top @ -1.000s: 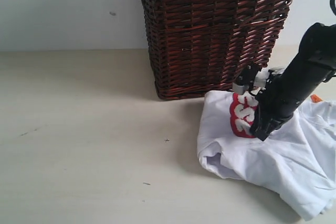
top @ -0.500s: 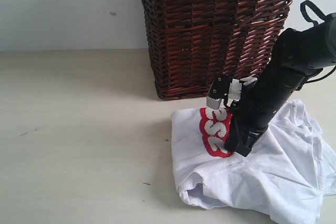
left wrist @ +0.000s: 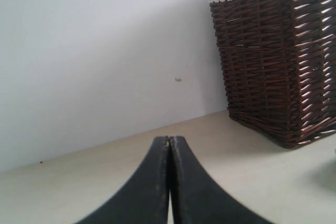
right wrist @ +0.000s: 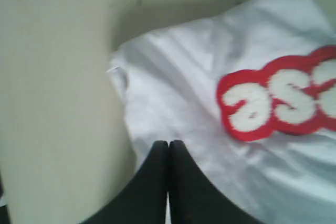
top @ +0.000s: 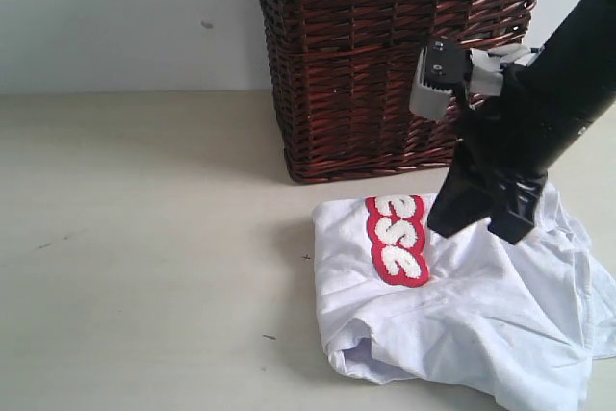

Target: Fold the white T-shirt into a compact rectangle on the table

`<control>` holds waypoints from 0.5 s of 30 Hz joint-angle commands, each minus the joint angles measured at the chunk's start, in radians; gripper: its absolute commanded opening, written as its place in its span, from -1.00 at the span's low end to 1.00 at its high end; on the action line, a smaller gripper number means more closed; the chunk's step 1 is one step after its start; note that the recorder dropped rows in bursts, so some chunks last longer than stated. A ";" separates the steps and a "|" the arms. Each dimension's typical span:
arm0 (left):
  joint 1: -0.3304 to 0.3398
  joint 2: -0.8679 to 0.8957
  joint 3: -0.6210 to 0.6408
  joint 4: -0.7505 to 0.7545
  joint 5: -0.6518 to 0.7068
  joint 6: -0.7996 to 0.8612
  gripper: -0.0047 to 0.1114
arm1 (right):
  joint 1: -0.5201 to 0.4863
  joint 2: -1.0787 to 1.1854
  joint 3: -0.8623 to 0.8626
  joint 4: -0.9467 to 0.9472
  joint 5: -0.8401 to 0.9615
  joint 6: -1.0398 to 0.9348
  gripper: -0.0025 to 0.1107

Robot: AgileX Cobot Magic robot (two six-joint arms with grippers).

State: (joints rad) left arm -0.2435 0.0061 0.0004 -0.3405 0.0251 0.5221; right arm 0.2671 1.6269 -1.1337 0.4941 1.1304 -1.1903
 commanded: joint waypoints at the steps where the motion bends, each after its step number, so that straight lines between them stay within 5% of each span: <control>1: 0.003 -0.006 0.000 -0.001 -0.004 -0.002 -0.92 | 0.001 0.043 0.053 0.023 0.091 -0.038 -0.96; 6: 0.003 -0.006 0.000 -0.001 -0.004 -0.002 -0.92 | 0.001 0.135 0.185 -0.031 -0.069 -0.074 -0.96; 9: 0.003 -0.006 0.000 -0.001 -0.004 -0.002 -0.92 | 0.001 0.192 0.281 -0.153 -0.348 -0.043 -0.96; 15: 0.003 -0.006 0.000 -0.001 -0.004 -0.002 -0.92 | 0.001 0.162 0.322 -0.144 -0.274 -0.037 -0.96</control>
State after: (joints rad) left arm -0.2435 0.0061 0.0004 -0.3405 0.0251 0.5221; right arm 0.2671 1.8224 -0.8248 0.3651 0.8146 -1.2295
